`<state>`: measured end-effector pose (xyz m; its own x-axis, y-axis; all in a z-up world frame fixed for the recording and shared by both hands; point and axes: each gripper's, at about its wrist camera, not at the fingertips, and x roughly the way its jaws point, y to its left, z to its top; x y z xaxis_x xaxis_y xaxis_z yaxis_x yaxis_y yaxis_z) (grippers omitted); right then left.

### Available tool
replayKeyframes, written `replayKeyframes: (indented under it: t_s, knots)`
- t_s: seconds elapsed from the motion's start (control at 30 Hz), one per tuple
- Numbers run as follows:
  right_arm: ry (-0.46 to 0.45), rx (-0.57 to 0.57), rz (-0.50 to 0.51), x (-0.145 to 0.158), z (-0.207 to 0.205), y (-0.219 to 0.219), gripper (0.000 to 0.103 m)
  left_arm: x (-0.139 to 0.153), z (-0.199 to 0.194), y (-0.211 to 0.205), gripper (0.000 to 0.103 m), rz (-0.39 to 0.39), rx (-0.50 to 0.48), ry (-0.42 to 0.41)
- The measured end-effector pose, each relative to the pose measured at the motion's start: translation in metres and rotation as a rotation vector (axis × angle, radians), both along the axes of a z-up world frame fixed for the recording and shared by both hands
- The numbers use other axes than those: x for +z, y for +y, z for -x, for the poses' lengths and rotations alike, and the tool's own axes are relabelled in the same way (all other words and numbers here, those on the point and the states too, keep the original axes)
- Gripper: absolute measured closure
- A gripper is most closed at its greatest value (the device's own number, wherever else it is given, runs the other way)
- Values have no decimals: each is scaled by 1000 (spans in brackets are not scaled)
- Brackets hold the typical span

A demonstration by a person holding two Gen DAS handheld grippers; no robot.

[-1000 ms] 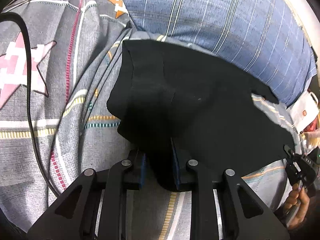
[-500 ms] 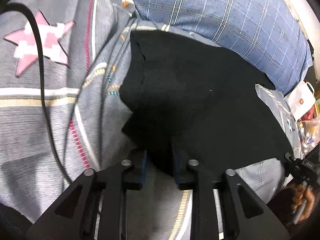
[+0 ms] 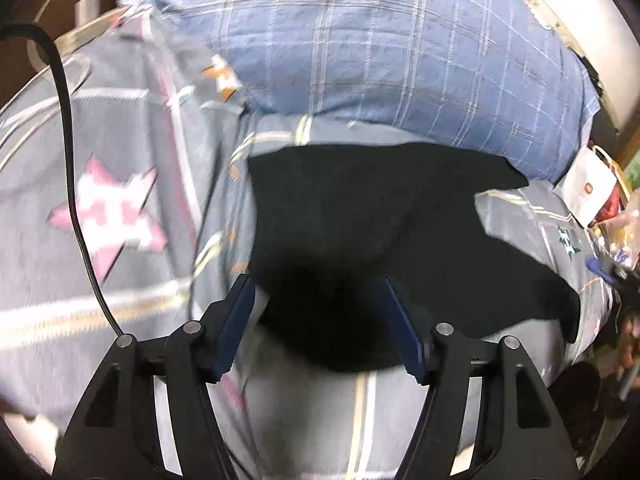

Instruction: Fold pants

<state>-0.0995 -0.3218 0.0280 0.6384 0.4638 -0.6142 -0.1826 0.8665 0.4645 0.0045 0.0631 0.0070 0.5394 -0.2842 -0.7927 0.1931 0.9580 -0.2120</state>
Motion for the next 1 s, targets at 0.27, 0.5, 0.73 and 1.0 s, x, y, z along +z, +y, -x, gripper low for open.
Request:
replayKeyframes:
  t_s: [0.27, 0.5, 0.73, 1.0]
  knots:
    - [-58, 285, 437, -9, -154, 73, 55, -19, -106, -30, 37, -41, -156, 66]
    - [-8, 463, 617, -39, -267, 97, 55, -43, -184, -43, 37, -126, -258, 127]
    - [23, 640, 725, -66, -313, 108, 53, -71, -226, -60, 37, -231, -400, 164]
    - [122, 772, 731, -87, -337, 114, 42, -91, -260, -77, 27, -196, -506, 242]
